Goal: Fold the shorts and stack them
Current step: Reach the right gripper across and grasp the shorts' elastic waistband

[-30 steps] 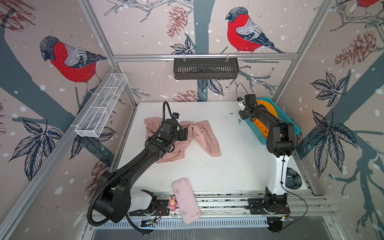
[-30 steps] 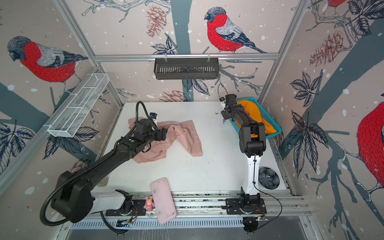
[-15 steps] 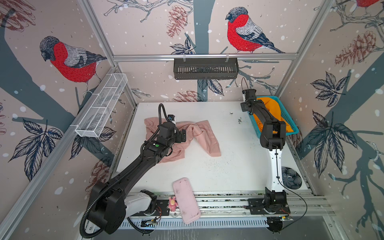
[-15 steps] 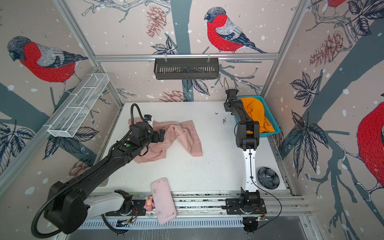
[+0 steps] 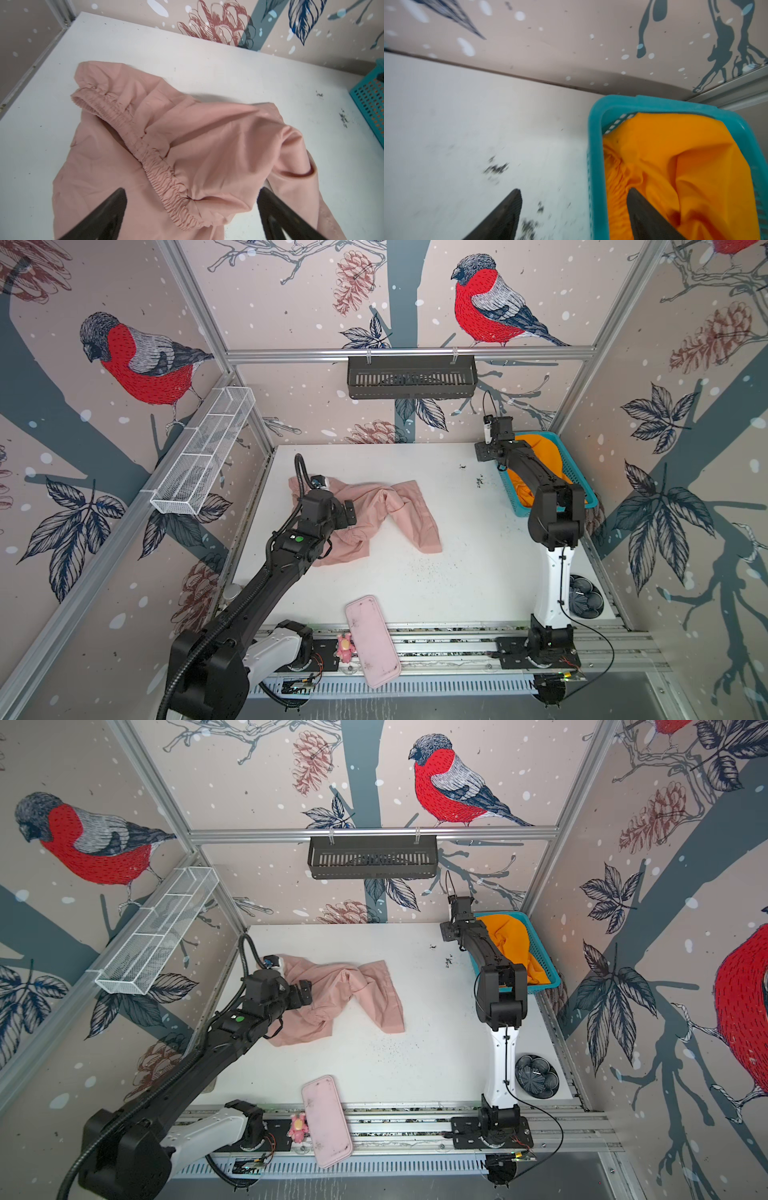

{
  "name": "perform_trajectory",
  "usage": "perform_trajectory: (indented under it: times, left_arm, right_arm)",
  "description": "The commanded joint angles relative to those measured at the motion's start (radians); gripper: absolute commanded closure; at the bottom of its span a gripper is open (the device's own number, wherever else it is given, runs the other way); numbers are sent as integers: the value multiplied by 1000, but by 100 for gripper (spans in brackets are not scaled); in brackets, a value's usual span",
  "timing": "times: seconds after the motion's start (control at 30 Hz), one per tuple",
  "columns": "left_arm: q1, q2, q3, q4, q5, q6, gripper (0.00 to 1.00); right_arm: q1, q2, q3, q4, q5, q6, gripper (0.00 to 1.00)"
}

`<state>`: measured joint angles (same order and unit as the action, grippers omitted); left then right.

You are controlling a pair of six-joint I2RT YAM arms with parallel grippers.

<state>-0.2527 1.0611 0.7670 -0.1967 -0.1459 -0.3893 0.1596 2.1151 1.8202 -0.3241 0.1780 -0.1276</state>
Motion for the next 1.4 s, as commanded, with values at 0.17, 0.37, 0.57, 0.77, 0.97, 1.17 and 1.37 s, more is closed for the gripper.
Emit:
perform_trajectory:
  times: [0.17,0.37,0.57,0.77,0.97,1.17,1.37]
  left_arm:
    - [235,-47,101,-121,147,-29,2]
    - [285,-75,156,-159,166,-42,2]
    - [316,-87,214,-225,181,-17,2]
    - [335,-114,199,-256,141,1,2]
    - [362,-119,178,-258,134,13,2]
    - [370,-125,172,-275,140,27,2]
    - [381,-143,145,-262,128,37,2]
  right_arm:
    - [485,-514,-587,264,-243,-58,32]
    - [869,-446,-697,412,-207,-57,41]
    - [1013,-209,-552,415,-103,-75,50]
    - [1024,-40,-443,428,-6,-91,53]
    - [1013,81,-308,394,71,-104,50]
    - [993,190,-193,346,131,-140,50]
    - [980,239,-174,369,184,-146,50]
